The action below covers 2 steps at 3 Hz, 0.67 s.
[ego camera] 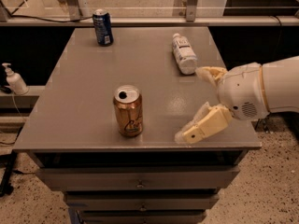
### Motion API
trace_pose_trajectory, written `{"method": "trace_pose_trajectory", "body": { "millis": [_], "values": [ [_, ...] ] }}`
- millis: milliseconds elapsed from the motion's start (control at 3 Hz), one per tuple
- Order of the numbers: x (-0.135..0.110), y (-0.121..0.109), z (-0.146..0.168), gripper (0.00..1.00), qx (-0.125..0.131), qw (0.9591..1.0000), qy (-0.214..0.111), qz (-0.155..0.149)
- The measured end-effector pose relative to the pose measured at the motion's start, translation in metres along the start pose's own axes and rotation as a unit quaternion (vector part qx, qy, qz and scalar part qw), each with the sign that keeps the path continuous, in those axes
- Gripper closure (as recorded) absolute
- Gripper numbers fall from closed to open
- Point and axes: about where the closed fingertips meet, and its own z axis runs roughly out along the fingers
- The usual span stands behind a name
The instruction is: Move orange can near pepsi can
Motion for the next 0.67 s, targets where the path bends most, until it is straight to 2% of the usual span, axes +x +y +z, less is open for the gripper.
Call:
{"method": "trace_pose_trajectory", "body": {
  "millis": [333,667],
  "values": [
    [-0.012,0.004,0.030,0.00,-0.010,0.9990,-0.043,0.003],
    [-0.031,0.012,0.075,0.00,-0.025,0.9941,-0.105,0.013]
  ]
}}
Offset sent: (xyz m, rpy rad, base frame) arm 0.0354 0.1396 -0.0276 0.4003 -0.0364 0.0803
